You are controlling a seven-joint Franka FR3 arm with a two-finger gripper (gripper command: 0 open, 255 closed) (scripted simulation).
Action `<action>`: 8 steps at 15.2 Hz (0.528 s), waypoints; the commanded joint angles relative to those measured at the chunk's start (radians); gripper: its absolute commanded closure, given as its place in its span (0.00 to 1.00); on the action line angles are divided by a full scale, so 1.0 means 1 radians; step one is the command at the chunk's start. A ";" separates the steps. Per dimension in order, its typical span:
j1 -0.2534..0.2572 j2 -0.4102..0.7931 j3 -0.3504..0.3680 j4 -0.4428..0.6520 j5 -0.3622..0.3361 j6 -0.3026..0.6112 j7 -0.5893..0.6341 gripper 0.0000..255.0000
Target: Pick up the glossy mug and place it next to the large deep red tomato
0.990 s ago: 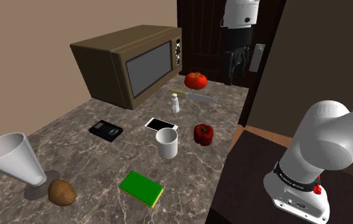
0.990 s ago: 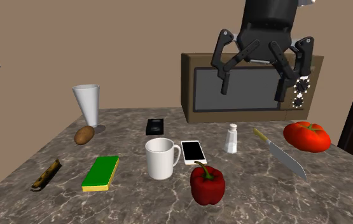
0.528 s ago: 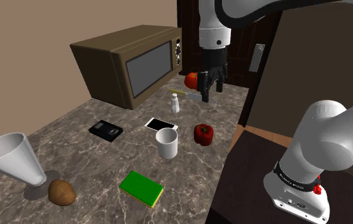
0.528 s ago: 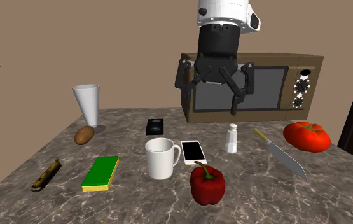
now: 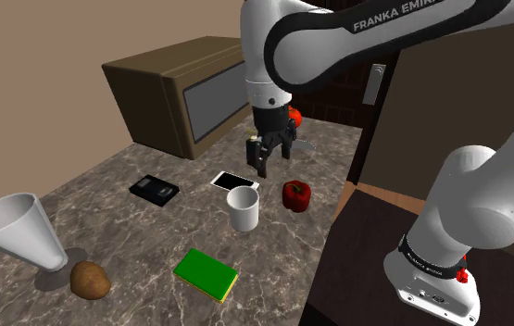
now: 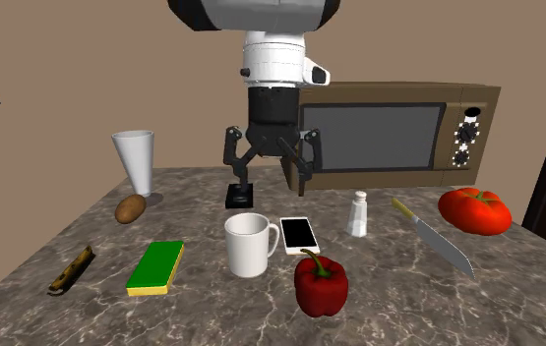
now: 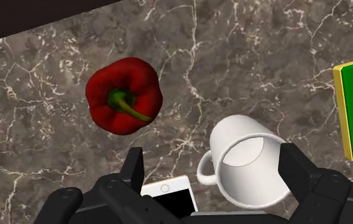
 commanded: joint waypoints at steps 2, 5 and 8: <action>0.006 0.100 0.055 0.041 -0.022 0.067 0.071 0.00; 0.010 0.209 0.105 0.092 -0.063 0.125 0.148 0.00; 0.018 0.326 0.147 0.156 -0.123 0.172 0.233 0.00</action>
